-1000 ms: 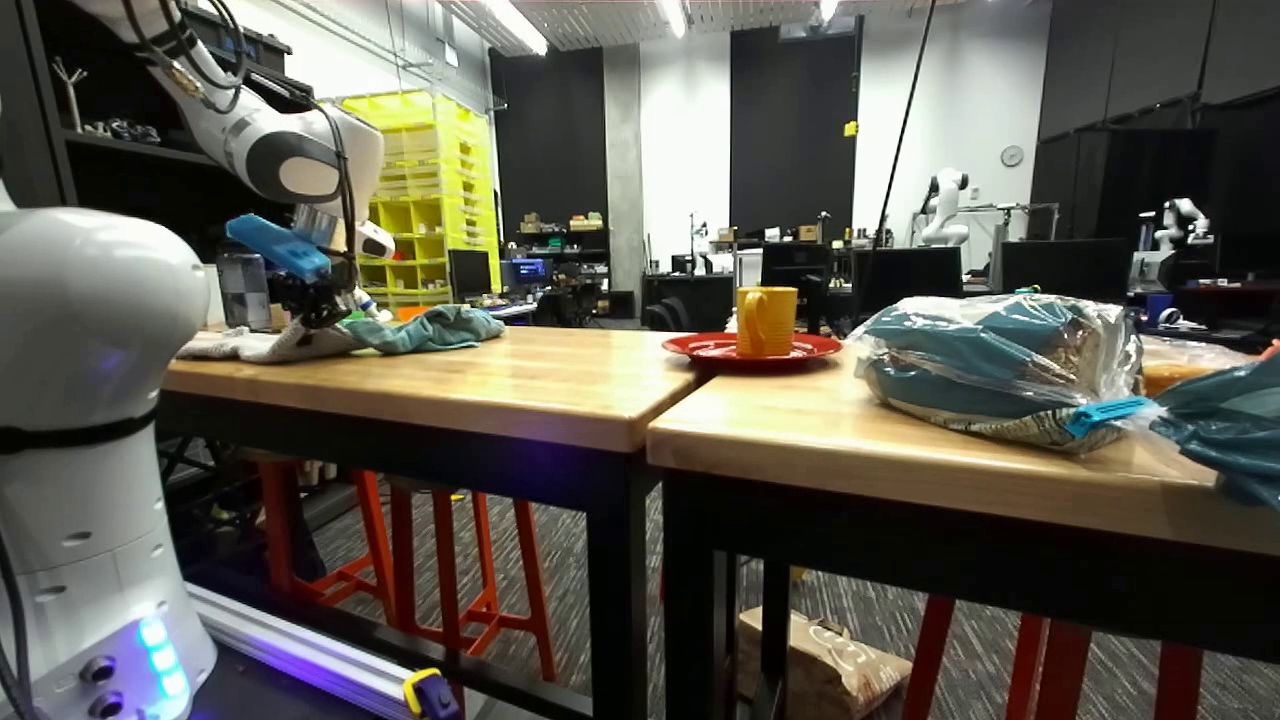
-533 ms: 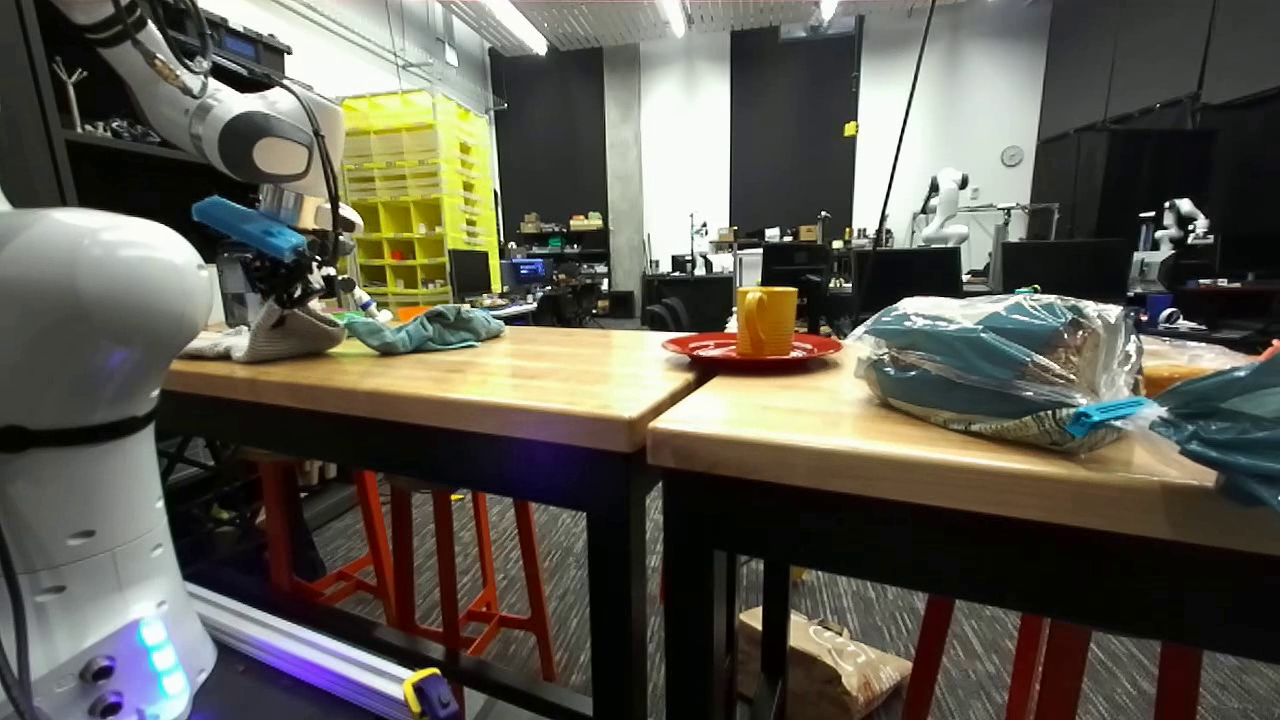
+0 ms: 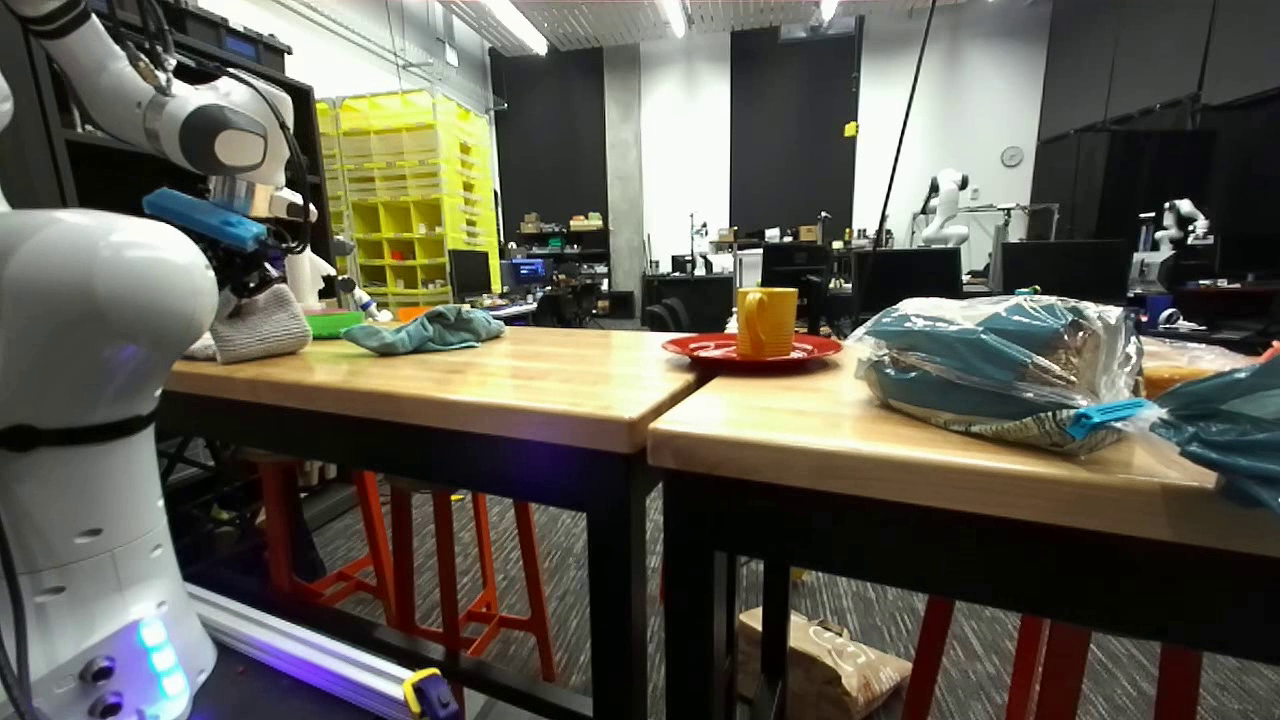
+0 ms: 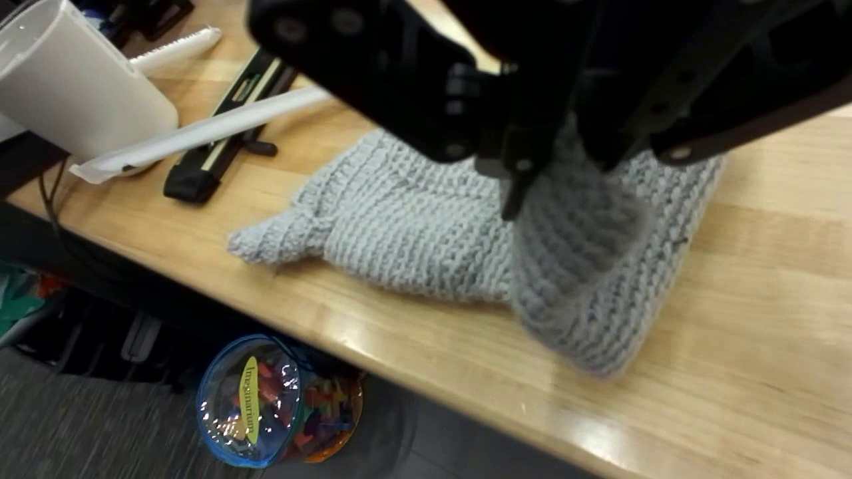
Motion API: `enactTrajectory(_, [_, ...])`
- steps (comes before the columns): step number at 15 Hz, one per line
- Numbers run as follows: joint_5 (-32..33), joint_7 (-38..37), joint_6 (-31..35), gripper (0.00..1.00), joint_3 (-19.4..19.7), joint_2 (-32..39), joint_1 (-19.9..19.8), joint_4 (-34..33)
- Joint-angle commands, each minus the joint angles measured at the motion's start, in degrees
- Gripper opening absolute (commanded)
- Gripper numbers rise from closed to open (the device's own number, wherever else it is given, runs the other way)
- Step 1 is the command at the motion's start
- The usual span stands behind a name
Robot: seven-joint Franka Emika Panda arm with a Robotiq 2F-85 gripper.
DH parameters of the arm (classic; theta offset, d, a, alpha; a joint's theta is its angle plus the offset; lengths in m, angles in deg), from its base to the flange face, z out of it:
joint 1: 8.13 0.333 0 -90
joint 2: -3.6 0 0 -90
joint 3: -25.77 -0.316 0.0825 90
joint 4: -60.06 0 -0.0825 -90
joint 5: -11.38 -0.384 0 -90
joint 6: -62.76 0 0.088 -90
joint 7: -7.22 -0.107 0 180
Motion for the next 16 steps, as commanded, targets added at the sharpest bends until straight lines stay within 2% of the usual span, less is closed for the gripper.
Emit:
enactTrajectory(1, [2.26, -2.92, 3.1, 0.01, -1.92, 4.69, 1.04, -3.87])
enactTrajectory(6, [5.43, -5.5, 6.25, 0.01, -4.03, 10.56, 1.77, -8.36])
enactTrajectory(16, [11.27, -10.03, 8.22, 0.01, -7.87, 20.88, 3.44, -16.94])
